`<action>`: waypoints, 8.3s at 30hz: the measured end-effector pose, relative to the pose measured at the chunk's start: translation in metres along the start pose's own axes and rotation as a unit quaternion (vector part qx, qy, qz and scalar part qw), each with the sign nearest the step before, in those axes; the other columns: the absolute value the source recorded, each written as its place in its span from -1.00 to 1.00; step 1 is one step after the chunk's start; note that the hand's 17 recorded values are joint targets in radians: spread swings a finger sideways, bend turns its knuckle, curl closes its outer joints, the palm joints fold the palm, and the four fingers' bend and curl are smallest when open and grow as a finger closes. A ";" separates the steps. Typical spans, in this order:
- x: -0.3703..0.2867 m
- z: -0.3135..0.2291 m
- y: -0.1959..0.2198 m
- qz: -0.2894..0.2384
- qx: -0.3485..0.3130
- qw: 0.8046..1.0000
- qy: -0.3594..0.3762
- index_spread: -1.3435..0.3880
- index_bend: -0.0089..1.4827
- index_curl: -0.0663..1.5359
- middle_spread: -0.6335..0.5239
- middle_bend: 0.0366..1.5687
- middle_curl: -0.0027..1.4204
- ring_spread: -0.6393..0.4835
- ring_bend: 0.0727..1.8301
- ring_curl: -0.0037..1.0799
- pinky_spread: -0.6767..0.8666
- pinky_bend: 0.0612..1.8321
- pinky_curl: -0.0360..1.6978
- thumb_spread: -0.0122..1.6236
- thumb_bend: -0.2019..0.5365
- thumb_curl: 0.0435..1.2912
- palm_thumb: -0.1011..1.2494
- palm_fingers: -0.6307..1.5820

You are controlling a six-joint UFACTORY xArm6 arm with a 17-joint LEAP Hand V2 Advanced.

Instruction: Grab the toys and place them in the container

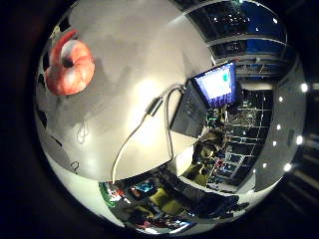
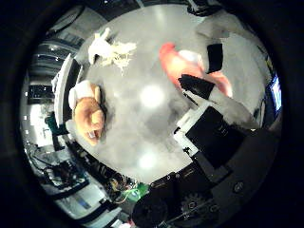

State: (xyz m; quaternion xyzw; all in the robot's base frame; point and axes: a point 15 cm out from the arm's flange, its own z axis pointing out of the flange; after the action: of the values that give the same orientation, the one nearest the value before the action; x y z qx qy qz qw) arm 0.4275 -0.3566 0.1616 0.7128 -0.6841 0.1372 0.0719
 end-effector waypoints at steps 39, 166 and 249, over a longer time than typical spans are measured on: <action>-0.014 0.067 -0.021 -0.041 -0.141 0.988 -0.047 0.10 -0.82 -0.68 0.37 -0.84 -0.67 0.51 -0.76 -0.54 0.39 -0.44 -0.61 0.12 -0.54 -0.60 -0.02 -0.53; -0.318 -0.185 -0.017 -0.224 -0.014 0.968 -0.112 0.05 -0.79 -0.62 0.15 -0.77 -0.50 0.41 -0.63 -0.51 0.40 -0.24 -0.80 0.14 -0.53 -0.58 0.19 -0.44; -0.174 -0.040 -0.041 0.096 0.019 0.994 -0.052 0.07 -0.13 -0.26 -0.27 0.33 -0.14 -0.33 0.22 -0.05 -0.63 0.18 -0.39 0.10 -0.46 -0.43 0.66 0.69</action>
State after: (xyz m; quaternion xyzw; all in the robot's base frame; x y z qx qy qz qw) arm 0.4595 -0.1763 0.1521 0.6510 -0.7496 0.1195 0.0089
